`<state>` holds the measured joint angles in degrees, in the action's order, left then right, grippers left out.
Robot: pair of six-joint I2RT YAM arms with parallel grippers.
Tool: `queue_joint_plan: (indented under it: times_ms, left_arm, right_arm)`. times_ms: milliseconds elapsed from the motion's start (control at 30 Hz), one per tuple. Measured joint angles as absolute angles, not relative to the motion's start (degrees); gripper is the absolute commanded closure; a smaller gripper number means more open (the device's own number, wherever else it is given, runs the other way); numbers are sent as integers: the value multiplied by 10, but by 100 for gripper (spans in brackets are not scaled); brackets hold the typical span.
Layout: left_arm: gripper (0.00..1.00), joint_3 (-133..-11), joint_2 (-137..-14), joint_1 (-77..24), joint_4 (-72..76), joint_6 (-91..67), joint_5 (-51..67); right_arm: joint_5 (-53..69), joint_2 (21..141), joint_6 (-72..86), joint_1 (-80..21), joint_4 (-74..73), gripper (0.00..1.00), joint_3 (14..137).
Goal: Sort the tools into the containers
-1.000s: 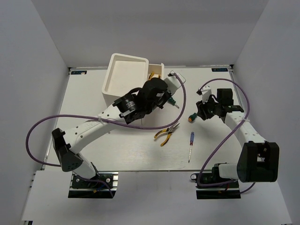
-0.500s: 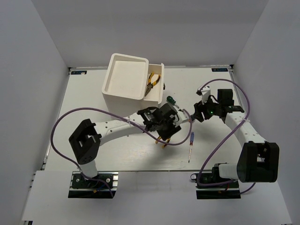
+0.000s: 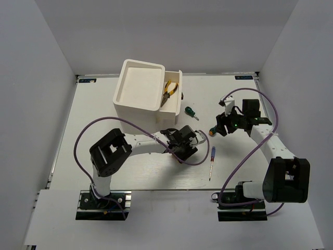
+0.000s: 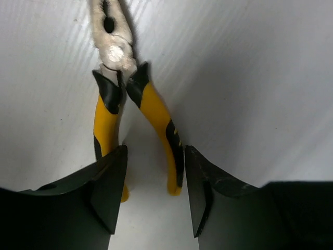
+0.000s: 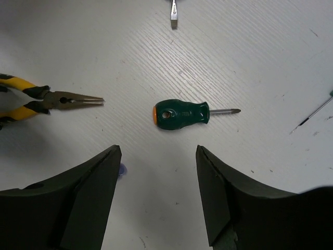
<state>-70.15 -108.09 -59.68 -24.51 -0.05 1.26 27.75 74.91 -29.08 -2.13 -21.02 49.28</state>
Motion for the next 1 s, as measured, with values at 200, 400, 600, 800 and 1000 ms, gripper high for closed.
queue_joint_plan:
  times_ms: [200, 400, 600, 800, 1000]
  left_arm:
    - [49, -701, -1090, -597, -226, -3, -13]
    - [57, -701, -1089, -597, -225, -5, -8]
    - [70, -700, -1089, -597, -229, 4, 15]
    - [100, -704, -1089, -597, -237, 8, 35]
    - [100, -787, -1071, -597, -325, -22, 62]
  right_arm:
    - [279, 749, -291, -17, -214, 34, 493]
    - [282, 749, -291, -15, -220, 34, 493]
    - [283, 749, -290, -14, -222, 34, 493]
    - [281, 749, -291, -11, -222, 34, 493]
    - [223, 747, -287, 10, -222, 88, 495]
